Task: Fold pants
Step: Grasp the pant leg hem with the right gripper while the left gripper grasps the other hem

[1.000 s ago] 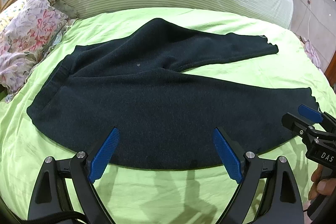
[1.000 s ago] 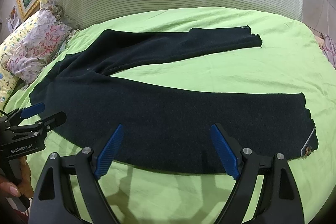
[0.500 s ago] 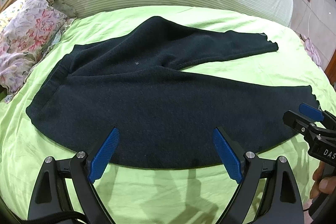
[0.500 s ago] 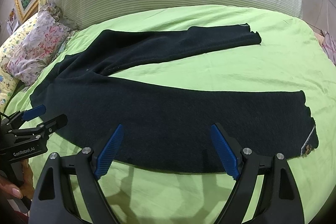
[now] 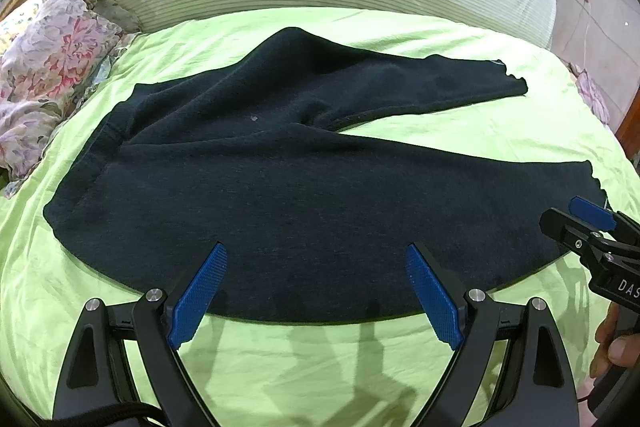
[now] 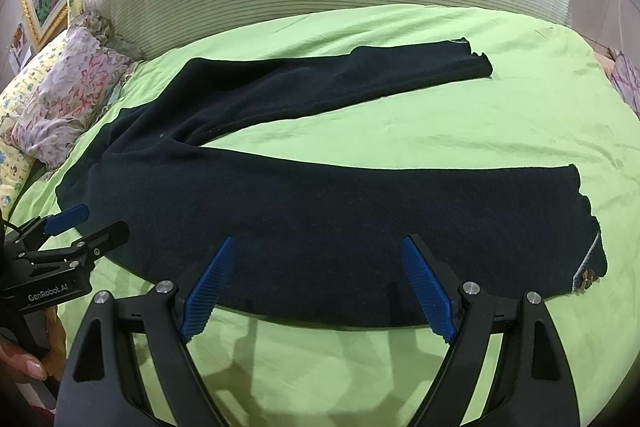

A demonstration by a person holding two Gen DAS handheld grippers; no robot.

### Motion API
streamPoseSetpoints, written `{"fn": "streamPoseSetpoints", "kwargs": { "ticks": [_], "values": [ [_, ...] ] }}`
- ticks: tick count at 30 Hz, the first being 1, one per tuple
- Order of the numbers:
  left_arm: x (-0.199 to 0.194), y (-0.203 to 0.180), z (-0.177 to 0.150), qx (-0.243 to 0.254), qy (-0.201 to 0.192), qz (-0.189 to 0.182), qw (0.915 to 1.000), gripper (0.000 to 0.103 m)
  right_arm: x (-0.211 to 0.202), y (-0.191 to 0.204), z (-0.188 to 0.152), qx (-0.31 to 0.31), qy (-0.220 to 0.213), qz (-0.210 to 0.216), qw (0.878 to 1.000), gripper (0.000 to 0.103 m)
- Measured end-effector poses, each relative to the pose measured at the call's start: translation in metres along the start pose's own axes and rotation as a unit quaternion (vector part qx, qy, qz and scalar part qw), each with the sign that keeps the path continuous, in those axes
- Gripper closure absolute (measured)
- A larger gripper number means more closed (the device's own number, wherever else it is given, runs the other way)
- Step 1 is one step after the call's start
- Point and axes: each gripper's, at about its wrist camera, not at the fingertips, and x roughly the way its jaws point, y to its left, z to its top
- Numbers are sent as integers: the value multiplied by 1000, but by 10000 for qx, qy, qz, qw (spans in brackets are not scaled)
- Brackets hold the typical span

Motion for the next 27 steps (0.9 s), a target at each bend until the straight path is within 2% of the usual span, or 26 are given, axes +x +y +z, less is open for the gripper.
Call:
{"fn": "streamPoseSetpoints", "kwargs": {
  "ticks": [5,13,15,19,27],
  "values": [
    [0,-1,2,42,-10,-67,10000,12,0,-4,2,42,30,10,10000,18],
    [5,-6,19,143,127,-419,9989,12,1,-15,16,174,73,97,9998,18],
    [9,-8,25,174,246,-613,9977,12,2,-20,22,229,63,147,9996,18],
    [16,-15,44,297,389,-842,9952,12,8,-36,43,377,55,246,9990,18],
    [42,-25,105,485,435,-936,9935,12,32,-96,104,687,74,225,9974,18]
  ]
}}
